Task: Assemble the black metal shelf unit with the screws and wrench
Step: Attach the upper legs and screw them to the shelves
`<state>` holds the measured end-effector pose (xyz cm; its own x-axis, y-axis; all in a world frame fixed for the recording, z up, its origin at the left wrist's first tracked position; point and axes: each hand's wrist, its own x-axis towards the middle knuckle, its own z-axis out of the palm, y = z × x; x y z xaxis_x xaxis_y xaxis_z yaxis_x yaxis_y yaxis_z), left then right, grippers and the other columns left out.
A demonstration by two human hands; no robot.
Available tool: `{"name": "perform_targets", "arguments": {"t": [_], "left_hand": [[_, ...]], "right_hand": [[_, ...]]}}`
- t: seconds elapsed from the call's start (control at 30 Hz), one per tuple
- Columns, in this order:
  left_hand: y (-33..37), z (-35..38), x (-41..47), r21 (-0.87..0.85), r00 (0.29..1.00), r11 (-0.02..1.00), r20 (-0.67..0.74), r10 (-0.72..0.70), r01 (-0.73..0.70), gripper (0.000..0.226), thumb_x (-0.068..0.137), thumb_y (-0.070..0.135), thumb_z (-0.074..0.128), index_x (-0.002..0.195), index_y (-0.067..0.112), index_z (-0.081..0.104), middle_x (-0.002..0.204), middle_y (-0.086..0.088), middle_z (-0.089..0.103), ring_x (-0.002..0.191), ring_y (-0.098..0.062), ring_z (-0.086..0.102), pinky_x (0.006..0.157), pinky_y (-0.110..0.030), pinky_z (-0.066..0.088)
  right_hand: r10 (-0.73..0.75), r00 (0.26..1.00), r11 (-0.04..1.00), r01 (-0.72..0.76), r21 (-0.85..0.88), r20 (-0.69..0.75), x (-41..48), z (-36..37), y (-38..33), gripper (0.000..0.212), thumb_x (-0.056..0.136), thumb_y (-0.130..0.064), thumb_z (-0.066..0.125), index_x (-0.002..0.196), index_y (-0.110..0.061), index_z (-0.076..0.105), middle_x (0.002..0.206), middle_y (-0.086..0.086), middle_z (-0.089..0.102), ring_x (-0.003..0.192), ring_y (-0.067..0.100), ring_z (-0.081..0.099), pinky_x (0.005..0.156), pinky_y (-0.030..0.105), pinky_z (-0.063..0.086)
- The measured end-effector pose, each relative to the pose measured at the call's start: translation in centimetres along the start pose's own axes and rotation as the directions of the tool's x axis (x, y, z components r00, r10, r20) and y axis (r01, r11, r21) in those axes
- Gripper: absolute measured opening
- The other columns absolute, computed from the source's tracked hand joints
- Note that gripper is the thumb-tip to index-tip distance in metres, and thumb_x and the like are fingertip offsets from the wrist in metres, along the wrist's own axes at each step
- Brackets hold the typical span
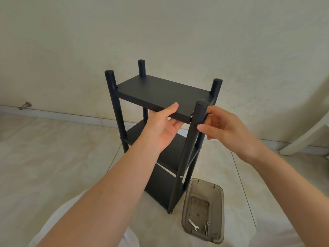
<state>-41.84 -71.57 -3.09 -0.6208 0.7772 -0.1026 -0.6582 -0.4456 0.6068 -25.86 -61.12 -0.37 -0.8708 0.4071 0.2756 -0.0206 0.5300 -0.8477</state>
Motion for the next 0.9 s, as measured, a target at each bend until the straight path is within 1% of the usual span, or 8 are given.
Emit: {"name": "perform_targets", "arguments": {"t": [0.07,0.2,0.3,0.4,0.53,0.67,0.8,0.9], "left_hand": [[0.0,0.1,-0.1,-0.014,1.0,1.0,0.0,-0.002,0.002,0.053,0.091,-0.001,0.069,0.14,0.014,0.055,0.122,-0.014,0.071,0.104,-0.031,0.073,0.077,-0.038,0.062],[-0.1,0.2,-0.2,-0.031,1.0,0.999,0.007,0.012,-0.011,0.053,0.091,-0.001,0.068,0.14,0.016,0.054,0.117,-0.012,0.073,0.101,-0.03,0.074,0.075,-0.038,0.062],[0.0,0.3,-0.1,-0.015,0.999,0.999,0.02,0.03,-0.029,0.055,0.092,-0.001,0.068,0.14,0.019,0.053,0.118,-0.012,0.072,0.101,-0.029,0.074,0.077,-0.038,0.062],[0.1,0.4,-0.1,0.001,0.999,0.999,0.023,0.033,-0.033,0.055,0.092,-0.001,0.068,0.14,0.019,0.052,0.118,-0.012,0.072,0.103,-0.03,0.074,0.08,-0.04,0.062],[0.0,0.4,-0.1,0.014,0.999,0.999,0.024,0.033,-0.033,0.056,0.092,0.0,0.068,0.142,0.019,0.05,0.125,-0.013,0.069,0.108,-0.031,0.071,0.084,-0.04,0.062],[0.0,0.4,-0.1,0.012,1.0,1.0,0.027,0.015,-0.016,0.054,0.092,0.0,0.068,0.141,0.017,0.052,0.124,-0.014,0.07,0.106,-0.03,0.073,0.082,-0.039,0.062],[0.2,0.1,-0.2,0.003,0.998,1.0,0.067,-0.019,0.019,0.036,0.093,0.0,0.066,0.126,0.014,0.062,0.11,-0.011,0.076,0.101,-0.028,0.075,0.077,-0.036,0.062],[0.3,0.0,-0.3,0.008,0.996,0.999,0.08,-0.033,0.033,0.029,0.093,0.0,0.066,0.119,0.014,0.065,0.106,-0.011,0.077,0.1,-0.028,0.075,0.075,-0.035,0.062]], "right_hand": [[-0.005,1.0,1.0,0.005,-0.007,-0.008,-0.1,0.0,0.0,0.029,0.094,-0.012,0.064,0.117,-0.029,0.064,0.068,-0.002,0.056,0.068,0.015,0.056,0.072,0.034,0.054],[-0.036,0.998,0.996,0.032,-0.087,-0.044,-0.1,0.4,-0.2,0.027,0.094,-0.012,0.063,0.117,-0.027,0.062,0.068,-0.001,0.056,0.065,0.015,0.057,0.071,0.032,0.055],[-0.067,0.995,0.987,0.055,-0.15,-0.079,-0.3,0.7,-0.1,0.031,0.095,-0.015,0.062,0.111,-0.041,0.059,0.071,0.002,0.058,0.067,0.018,0.058,0.069,0.024,0.052],[-0.092,0.986,0.981,0.065,-0.184,-0.14,-0.5,1.0,0.0,0.04,0.095,-0.014,0.063,0.106,-0.051,0.053,0.07,-0.004,0.056,0.066,0.012,0.057,0.067,0.018,0.049],[-0.109,0.974,0.977,0.068,-0.201,-0.2,-0.7,1.2,0.0,0.041,0.093,-0.015,0.066,0.109,-0.049,0.051,0.069,-0.008,0.057,0.065,0.007,0.055,0.067,0.014,0.048],[-0.092,0.964,0.979,0.042,-0.201,-0.248,-0.8,1.3,0.1,0.038,0.09,-0.016,0.069,0.117,-0.039,0.053,0.069,-0.007,0.056,0.066,0.005,0.055,0.07,0.01,0.047],[-0.081,0.964,0.984,0.036,-0.176,-0.254,-0.6,1.0,0.0,0.034,0.087,-0.018,0.074,0.097,-0.046,0.057,0.064,-0.015,0.051,0.062,0.001,0.05,0.065,0.008,0.043],[-0.059,0.964,0.987,0.018,-0.157,-0.259,-0.6,1.0,-0.2,0.034,0.084,-0.023,0.077,0.095,-0.049,0.057,0.068,-0.016,0.052,0.064,0.002,0.051,0.064,0.01,0.045]]}}
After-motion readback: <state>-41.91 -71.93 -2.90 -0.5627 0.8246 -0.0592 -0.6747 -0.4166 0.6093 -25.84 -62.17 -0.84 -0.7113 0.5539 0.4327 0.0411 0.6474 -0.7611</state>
